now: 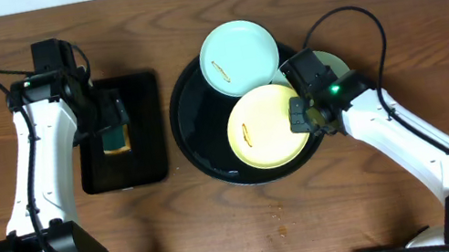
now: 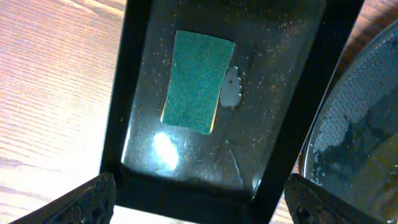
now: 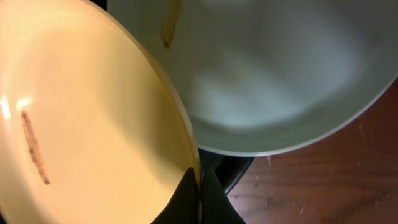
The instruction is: Clean dirty plates on tray and stack at the side
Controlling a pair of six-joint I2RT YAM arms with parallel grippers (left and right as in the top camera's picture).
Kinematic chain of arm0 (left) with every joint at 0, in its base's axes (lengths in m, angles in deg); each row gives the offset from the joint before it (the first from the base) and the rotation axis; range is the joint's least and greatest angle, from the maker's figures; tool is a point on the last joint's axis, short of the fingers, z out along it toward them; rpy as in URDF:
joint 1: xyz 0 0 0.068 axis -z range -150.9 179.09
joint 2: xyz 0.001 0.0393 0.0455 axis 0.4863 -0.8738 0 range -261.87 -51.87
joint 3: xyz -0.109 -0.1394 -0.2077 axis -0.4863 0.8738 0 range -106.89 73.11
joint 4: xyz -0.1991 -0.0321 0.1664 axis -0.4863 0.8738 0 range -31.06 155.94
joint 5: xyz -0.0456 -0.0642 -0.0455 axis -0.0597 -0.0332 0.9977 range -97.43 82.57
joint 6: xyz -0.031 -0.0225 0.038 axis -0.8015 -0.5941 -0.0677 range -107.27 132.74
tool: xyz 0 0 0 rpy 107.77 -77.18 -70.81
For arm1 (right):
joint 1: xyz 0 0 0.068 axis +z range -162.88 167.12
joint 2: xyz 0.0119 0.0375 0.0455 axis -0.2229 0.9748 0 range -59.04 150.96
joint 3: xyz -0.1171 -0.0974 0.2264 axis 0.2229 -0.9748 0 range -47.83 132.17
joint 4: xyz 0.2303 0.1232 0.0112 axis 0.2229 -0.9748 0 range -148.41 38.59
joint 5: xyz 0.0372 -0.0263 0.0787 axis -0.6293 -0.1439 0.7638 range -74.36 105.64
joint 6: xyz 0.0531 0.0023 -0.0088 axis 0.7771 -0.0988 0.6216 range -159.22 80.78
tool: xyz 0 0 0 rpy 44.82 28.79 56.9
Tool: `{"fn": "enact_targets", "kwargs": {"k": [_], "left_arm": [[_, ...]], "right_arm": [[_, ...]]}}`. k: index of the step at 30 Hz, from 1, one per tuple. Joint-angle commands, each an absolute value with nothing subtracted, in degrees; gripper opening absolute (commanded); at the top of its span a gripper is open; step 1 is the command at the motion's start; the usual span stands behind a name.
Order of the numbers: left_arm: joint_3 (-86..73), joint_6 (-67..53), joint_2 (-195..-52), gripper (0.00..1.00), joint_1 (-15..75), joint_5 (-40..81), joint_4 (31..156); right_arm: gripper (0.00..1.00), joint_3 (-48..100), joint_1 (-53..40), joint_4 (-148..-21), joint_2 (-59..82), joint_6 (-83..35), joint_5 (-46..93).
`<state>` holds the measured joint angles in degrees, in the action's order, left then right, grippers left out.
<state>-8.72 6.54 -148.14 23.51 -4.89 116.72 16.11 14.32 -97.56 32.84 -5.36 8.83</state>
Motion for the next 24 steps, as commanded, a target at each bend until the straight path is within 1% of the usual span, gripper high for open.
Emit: {"fn": "enact_targets", "kwargs": {"k": [1, 4, 7, 12, 17, 21, 23, 24], "left_arm": [[-6.0, 5.8, -148.0, 0.87, 23.4, -6.0, 115.5], [-2.9, 5.8, -148.0, 0.87, 23.4, -6.0, 113.0], [-0.5, 5.8, -148.0, 0.87, 23.4, -6.0, 110.1], [2.4, 5.8, -148.0, 0.87, 23.4, -6.0, 103.3], [5.8, 6.4, -148.1, 0.87, 23.4, -6.0, 98.8], [11.6, 7.4, -148.1, 0.87, 23.4, -6.0, 89.1], [14.1, 7.4, -148.1, 0.85, 23.4, -6.0, 85.5], [15.0, 7.4, -148.1, 0.82, 23.4, -6.0, 84.3]], "right_arm": [[0.01, 17.0, 15.5, -95.8, 32.1, -9.5, 6.0], [0.01, 17.0, 15.5, -93.8, 32.1, -13.4, 6.0], [0.01, 17.0, 15.8, -94.5, 32.1, -15.1, 6.1], [0.01, 16.9, 17.1, -97.5, 32.1, -14.0, 6.0], [0.01, 16.8, 17.3, -97.3, 32.1, -11.4, 6.5], [0.01, 16.8, 17.9, -96.3, 32.1, -10.5, 6.8], [0.01, 16.8, 17.9, -95.7, 32.1, -10.5, 6.9], [0.01, 16.8, 17.9, -95.6, 32.1, -10.5, 6.9]]}}
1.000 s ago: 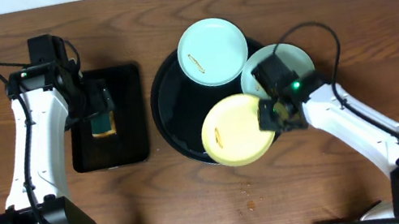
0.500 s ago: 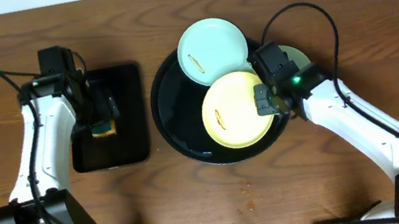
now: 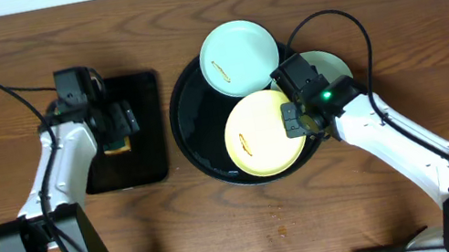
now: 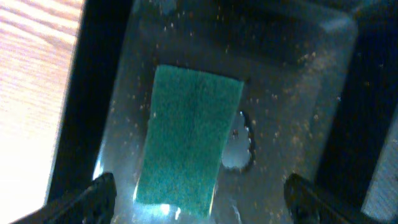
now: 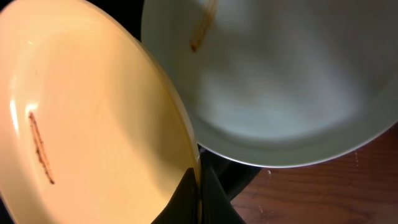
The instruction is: Clean dirty plates on tray and stack at the side
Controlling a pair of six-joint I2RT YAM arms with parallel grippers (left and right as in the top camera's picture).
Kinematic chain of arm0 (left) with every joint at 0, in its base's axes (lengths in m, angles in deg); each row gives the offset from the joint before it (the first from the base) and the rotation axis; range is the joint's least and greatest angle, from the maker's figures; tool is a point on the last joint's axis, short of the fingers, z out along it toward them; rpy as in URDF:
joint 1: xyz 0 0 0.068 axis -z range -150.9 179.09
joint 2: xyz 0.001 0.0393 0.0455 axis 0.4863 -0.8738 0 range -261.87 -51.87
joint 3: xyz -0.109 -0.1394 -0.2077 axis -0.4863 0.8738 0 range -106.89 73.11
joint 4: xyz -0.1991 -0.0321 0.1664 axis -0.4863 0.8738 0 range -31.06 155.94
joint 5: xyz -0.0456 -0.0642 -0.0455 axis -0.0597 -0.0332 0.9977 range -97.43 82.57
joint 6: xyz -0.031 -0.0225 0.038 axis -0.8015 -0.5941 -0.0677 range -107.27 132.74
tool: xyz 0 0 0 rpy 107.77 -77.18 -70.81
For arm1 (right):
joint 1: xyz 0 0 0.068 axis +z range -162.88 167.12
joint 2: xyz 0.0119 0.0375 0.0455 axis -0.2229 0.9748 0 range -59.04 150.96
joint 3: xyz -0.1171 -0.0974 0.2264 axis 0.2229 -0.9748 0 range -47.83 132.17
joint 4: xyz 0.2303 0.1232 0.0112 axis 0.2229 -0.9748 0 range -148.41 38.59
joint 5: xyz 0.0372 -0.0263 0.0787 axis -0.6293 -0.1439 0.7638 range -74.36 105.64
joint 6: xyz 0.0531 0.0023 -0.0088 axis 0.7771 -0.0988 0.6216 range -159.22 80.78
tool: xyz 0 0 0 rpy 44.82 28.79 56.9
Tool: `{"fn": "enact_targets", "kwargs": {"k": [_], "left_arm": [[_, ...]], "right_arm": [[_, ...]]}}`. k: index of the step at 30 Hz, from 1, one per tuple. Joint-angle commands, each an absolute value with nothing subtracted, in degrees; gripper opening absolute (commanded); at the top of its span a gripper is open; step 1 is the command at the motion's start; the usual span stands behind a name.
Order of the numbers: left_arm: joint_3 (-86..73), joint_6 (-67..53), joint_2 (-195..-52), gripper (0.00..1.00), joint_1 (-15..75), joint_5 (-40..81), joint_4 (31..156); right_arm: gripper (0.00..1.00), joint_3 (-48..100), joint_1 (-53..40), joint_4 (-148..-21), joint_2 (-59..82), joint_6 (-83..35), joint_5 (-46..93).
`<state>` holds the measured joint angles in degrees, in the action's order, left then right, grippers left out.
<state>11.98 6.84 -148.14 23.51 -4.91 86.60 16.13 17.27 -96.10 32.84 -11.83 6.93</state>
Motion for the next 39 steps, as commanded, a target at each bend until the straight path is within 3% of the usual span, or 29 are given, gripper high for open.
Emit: {"fn": "enact_targets", "kwargs": {"k": [1, 14, 15, 17, 19, 23, 26, 30, 32, 36, 39], "left_arm": [[15.7, 7.4, -148.1, 0.80, 23.4, -6.0, 83.5], [21.6, 7.3, -152.3, 0.75, 23.4, -6.0, 74.4], [21.6, 7.3, -152.8, 0.72, 23.4, -6.0, 73.9], [21.6, 7.3, -153.4, 0.48, 23.4, -5.4, 73.1], [21.5, 7.3, -153.0, 0.35, 23.4, -2.8, 72.9], [21.4, 7.2, -151.1, 0.24, 23.4, 1.3, 74.1], [21.4, 4.7, -148.5, 0.23, 23.4, 1.2, 78.6], [21.4, 2.8, -145.5, 0.24, 23.4, 1.1, 86.2], [21.4, 2.8, -145.1, 0.44, 23.4, 1.2, 89.9], [21.6, 2.8, -145.9, 0.67, 23.4, 1.1, 89.9], [21.6, 2.8, -146.2, 0.75, 23.4, 0.9, 87.5]], "right_arm": [[0.01, 16.8, 17.9, -95.6, 32.1, -10.5, 6.9], [0.01, 16.8, 17.9, -95.4, 32.1, -10.5, 6.9], [0.01, 16.8, 17.9, -95.4, 32.1, -10.5, 6.9], [0.01, 16.8, 17.9, -95.4, 32.1, -10.5, 6.9], [0.01, 16.8, 17.9, -95.4, 32.1, -10.5, 6.9], [0.01, 16.8, 17.9, -95.4, 32.1, -10.5, 6.9], [0.01, 16.8, 17.9, -95.4, 32.1, -10.5, 6.9], [0.01, 16.8, 17.9, -95.4, 32.1, -10.5, 6.9], [0.01, 16.8, 17.9, -95.3, 32.1, -10.5, 6.9], [0.01, 16.8, 17.9, -94.9, 32.1, -10.5, 6.9], [0.01, 16.8, 17.9, -94.6, 32.1, -10.5, 6.9]]}}
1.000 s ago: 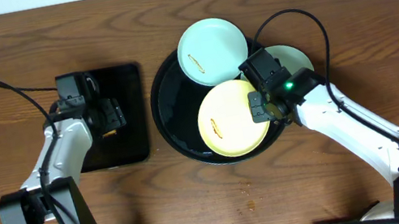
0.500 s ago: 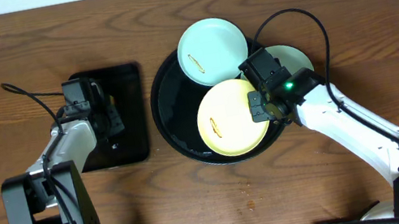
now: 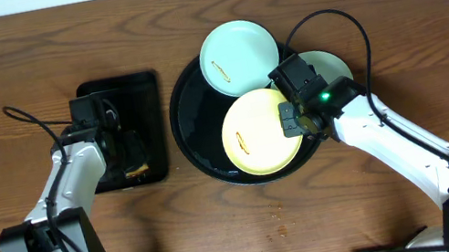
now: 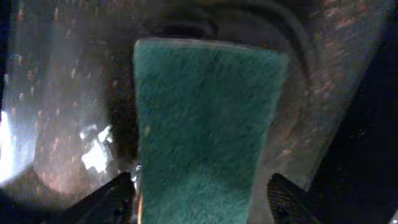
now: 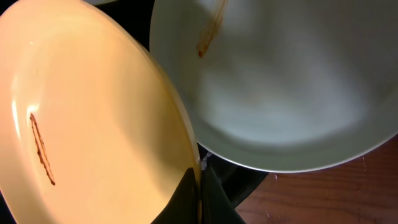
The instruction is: Clean dirty plates on tray and stack at the side
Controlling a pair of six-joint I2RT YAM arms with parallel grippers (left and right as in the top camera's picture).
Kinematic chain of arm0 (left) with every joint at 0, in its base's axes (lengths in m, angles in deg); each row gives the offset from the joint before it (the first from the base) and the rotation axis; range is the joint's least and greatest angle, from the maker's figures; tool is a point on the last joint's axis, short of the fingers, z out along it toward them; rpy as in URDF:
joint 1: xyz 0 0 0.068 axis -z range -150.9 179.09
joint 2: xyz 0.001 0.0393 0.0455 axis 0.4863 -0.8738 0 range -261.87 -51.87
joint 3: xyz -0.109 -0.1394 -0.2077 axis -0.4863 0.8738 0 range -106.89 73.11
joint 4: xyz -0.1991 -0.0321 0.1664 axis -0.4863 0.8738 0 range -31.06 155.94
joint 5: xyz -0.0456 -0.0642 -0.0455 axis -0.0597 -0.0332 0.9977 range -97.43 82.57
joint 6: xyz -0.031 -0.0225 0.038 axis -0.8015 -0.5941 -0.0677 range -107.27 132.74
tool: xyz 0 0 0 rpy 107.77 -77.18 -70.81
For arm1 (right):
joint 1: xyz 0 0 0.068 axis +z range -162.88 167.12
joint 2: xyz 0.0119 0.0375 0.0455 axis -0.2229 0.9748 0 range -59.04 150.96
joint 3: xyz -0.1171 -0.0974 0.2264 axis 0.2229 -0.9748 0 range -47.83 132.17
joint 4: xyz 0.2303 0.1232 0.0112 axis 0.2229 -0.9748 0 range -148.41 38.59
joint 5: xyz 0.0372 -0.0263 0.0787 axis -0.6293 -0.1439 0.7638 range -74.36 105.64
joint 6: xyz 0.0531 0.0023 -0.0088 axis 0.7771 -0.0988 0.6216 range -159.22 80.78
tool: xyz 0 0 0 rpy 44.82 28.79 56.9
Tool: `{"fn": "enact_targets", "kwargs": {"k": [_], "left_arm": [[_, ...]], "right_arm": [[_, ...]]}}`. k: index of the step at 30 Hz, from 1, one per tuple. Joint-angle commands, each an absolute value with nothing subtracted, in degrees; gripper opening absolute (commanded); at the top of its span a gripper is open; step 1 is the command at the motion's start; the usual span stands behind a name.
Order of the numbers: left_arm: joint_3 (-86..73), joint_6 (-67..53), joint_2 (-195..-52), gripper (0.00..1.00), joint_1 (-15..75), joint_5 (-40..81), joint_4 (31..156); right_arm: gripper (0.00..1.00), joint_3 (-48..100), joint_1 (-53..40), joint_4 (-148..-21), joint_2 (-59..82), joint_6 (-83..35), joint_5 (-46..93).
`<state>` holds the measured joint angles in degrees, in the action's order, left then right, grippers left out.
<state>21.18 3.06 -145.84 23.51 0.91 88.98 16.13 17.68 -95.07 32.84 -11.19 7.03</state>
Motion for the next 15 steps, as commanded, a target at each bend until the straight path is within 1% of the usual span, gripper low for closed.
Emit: {"fn": "enact_targets", "kwargs": {"k": [1, 4, 11, 15], "left_arm": [[21.6, 2.8, -146.2, 0.76, 23.4, 0.9, 86.6], [21.7, 2.8, -146.2, 0.80, 23.4, 0.7, 83.9], [23.8, 2.8, -146.2, 0.80, 23.4, 0.4, 78.9], [27.0, 2.8, -146.2, 0.80, 23.4, 0.4, 72.8]], "right_arm": [[0.01, 16.8, 17.9, -94.6, 32.1, -10.5, 6.9], [0.01, 16.8, 17.9, -94.6, 32.1, -10.5, 6.9], [0.01, 16.8, 17.9, -94.6, 32.1, -10.5, 6.9], [0.01, 16.8, 17.9, -94.5, 32.1, -10.5, 6.9]]}}
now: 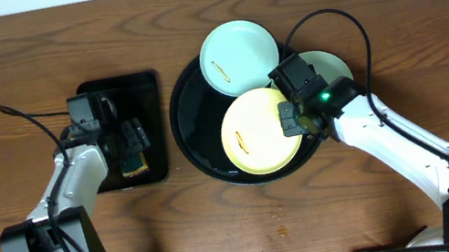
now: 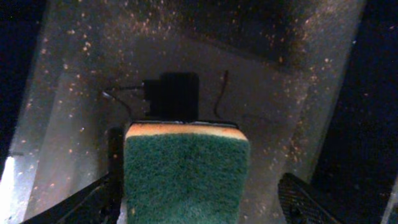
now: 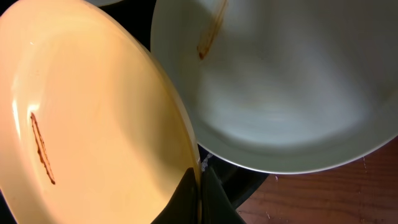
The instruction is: Clean dirty plates on tray and stack at the side
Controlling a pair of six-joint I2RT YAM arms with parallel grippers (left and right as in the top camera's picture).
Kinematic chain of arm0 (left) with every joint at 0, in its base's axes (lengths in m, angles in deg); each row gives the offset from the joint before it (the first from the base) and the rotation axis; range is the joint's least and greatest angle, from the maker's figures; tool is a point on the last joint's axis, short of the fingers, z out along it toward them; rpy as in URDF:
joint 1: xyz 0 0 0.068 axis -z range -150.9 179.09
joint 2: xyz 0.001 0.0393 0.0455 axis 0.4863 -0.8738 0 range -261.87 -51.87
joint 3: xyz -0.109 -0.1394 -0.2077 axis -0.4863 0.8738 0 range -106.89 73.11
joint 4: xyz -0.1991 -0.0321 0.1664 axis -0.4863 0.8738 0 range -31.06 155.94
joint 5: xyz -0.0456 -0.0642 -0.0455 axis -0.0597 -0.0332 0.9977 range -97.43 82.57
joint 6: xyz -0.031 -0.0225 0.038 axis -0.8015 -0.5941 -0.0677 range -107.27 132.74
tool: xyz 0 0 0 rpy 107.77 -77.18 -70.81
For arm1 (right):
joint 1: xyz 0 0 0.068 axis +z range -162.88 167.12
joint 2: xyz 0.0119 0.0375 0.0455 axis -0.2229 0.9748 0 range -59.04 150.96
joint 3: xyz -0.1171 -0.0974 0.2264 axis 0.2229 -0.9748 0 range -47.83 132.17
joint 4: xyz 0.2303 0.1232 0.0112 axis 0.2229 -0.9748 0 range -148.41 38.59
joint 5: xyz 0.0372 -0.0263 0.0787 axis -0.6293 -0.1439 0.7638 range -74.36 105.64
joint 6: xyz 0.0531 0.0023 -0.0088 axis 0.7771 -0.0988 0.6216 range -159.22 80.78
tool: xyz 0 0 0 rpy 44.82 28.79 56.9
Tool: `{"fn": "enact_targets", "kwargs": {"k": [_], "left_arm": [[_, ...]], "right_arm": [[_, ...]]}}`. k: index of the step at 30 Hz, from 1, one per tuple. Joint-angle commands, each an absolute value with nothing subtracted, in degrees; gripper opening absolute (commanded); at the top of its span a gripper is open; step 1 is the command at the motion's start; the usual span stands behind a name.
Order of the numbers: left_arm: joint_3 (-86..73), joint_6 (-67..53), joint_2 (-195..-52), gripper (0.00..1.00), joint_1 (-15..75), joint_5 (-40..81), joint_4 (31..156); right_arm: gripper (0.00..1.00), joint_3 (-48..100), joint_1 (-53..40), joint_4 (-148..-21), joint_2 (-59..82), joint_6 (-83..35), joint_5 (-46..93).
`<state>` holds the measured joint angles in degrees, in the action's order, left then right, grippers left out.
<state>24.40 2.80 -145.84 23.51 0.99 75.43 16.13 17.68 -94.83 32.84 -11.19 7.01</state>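
A green sponge (image 2: 186, 174) with a yellow edge lies in the small black tray (image 1: 140, 94). My left gripper (image 1: 128, 147) stands open around it, one finger (image 2: 93, 205) close against its left side and the other (image 2: 308, 199) a gap away. My right gripper (image 3: 200, 186) is shut on the rim of the yellow plate (image 1: 255, 132), which bears a brown streak and rests in the round black tray (image 1: 195, 140). A light blue plate (image 1: 237, 57) sits at the tray's far edge. A pale green plate (image 3: 286, 81), also streaked, lies under my right wrist.
The small tray's wet bottom (image 2: 81, 124) mirrors the camera. Bare wooden table (image 1: 224, 228) lies in front of both trays and to the right of the round one. A few crumbs (image 1: 280, 218) lie on the wood.
The left wrist camera has drawn back a little from the sponge, whose yellow edge now shows. The right gripper and the yellow plate have not moved.
At first my left gripper was open high over the sponge in the small tray, then lower, then down with a finger at each side of it, where it remains. My right gripper held the yellow plate's rim throughout, and the plate has shifted slightly left.
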Motion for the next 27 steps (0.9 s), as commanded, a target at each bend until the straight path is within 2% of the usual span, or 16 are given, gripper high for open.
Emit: {"fn": "enact_targets", "kwargs": {"k": [1, 2, 3, 5, 6, 7, 8, 9, 10, 11, 12, 20, 24, 27], "left_arm": [[28.0, 2.8, -146.2, 0.80, 23.4, 0.5, 71.1], [29.0, 2.8, -146.2, 0.79, 23.4, 0.5, 69.4], [29.7, 2.8, -146.2, 0.70, 23.4, 0.5, 68.1], [30.2, 2.8, -146.2, 0.20, 23.4, 0.4, 66.6], [30.2, 2.8, -146.2, 0.11, 23.4, 0.5, 66.2], [30.2, 2.8, -146.2, 0.10, 23.4, 0.5, 65.8], [30.2, 2.8, -146.2, 0.10, 23.4, 0.5, 65.6], [30.2, 2.8, -146.2, 0.22, 23.4, 0.5, 65.7], [30.2, 2.8, -146.2, 0.50, 23.4, 0.5, 65.9], [30.2, 2.8, -146.2, 0.65, 23.4, 0.5, 66.5], [30.2, 2.8, -146.2, 0.69, 23.4, 0.5, 67.2], [30.3, 2.3, -146.2, 0.70, 23.4, 0.5, 75.5], [30.3, 2.3, -146.2, 0.60, 23.4, 0.5, 75.4], [30.3, 2.3, -146.2, 0.60, 23.4, 0.5, 75.4]], "right_arm": [[0.01, 16.8, 17.9, -94.5, 32.1, -10.5, 6.9], [0.01, 16.8, 17.9, -94.5, 32.1, -10.5, 6.9], [0.01, 16.8, 17.9, -94.5, 32.1, -10.5, 6.9], [0.01, 16.8, 17.9, -94.5, 32.1, -10.5, 6.9], [0.01, 16.8, 17.9, -94.5, 32.1, -10.5, 6.9], [0.01, 16.8, 17.9, -94.5, 32.1, -10.5, 6.9], [0.01, 16.8, 17.9, -94.5, 32.1, -10.5, 6.9], [0.01, 16.8, 17.9, -94.5, 32.1, -10.5, 6.9], [0.01, 16.8, 17.9, -94.5, 32.1, -10.5, 6.9], [0.01, 16.8, 17.9, -94.5, 32.1, -10.5, 6.9], [0.01, 16.8, 17.9, -94.5, 32.1, -10.5, 6.9], [0.01, 16.6, 17.9, -94.4, 32.1, -10.5, 6.9], [0.01, 15.8, 17.9, -94.0, 32.1, -10.5, 6.9], [0.01, 15.0, 17.9, -94.0, 32.1, -10.5, 6.9]]}}
